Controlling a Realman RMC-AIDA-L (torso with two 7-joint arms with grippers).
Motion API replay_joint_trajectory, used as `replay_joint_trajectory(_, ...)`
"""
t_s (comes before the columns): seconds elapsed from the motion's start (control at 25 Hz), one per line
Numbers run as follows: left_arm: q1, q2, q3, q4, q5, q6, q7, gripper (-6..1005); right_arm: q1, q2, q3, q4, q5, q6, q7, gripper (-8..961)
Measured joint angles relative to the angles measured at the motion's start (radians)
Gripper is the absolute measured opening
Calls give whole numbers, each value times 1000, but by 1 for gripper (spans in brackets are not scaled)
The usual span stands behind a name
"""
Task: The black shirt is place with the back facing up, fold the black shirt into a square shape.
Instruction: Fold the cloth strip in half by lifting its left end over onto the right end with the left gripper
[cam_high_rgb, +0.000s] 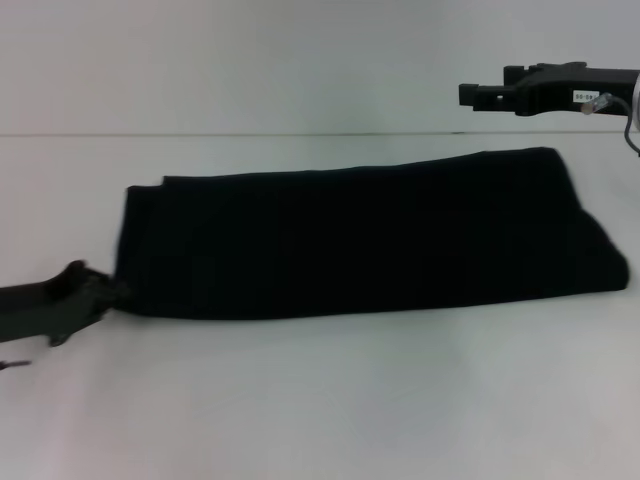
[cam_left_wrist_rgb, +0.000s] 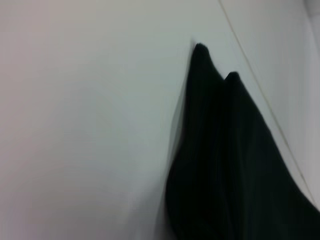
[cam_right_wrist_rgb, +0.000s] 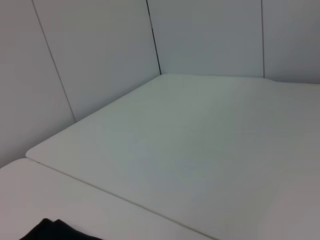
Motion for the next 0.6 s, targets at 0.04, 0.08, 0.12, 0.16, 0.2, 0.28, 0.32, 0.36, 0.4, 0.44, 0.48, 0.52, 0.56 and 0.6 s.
replay_joint_trajectory(0.04, 10, 0, -10, 8, -1, 7, 9, 50, 3, 7, -1, 0, 0, 3, 4, 885)
replay_joint_trajectory(0.08, 33, 0, -29, 28, -2, 22, 25, 50, 3, 7, -1, 0, 0, 3, 4, 885)
replay_joint_trajectory(0.12, 51, 0, -40, 45, -3, 35, 34, 50, 5, 11, 0, 0, 0, 5, 5, 885)
replay_joint_trajectory(0.16, 68, 0, -49, 64, -3, 48, 41, 50, 9, 15, 1, 0, 0, 8, 5, 885)
replay_joint_trajectory(0.2, 93, 1, -61, 91, -3, 67, 48, 50, 13, 19, 2, 0, 1, 14, 6, 885)
replay_joint_trajectory(0.28, 131, 7, -78, 137, -2, 101, 59, 50, 23, 28, 2, 4, 2, 31, 7, 885)
replay_joint_trajectory(0.32, 146, 11, -83, 154, -2, 115, 61, 50, 28, 33, 0, 6, 2, 39, 8, 885)
replay_joint_trajectory(0.36, 159, 15, -85, 169, -1, 128, 62, 50, 32, 37, -1, 8, 3, 48, 9, 885)
replay_joint_trajectory(0.4, 173, 20, -88, 187, -1, 143, 64, 50, 36, 42, -3, 10, 3, 55, 10, 885)
replay_joint_trajectory(0.44, 181, 26, -94, 201, 0, 155, 64, 50, 39, 47, -3, 11, 3, 63, 10, 885)
replay_joint_trajectory(0.48, 186, 31, -99, 212, -1, 164, 65, 50, 42, 52, -3, 11, 3, 66, 10, 885)
replay_joint_trajectory(0.52, 189, 39, -112, 223, -1, 181, 65, 50, 43, 56, -3, 10, 3, 70, 10, 885)
replay_joint_trajectory(0.56, 188, 48, -125, 230, -1, 201, 65, 50, 43, 60, -3, 8, 3, 71, 9, 885)
replay_joint_trajectory(0.6, 182, 56, -138, 235, -2, 226, 66, 51, 43, 63, -3, 5, 3, 71, 6, 884)
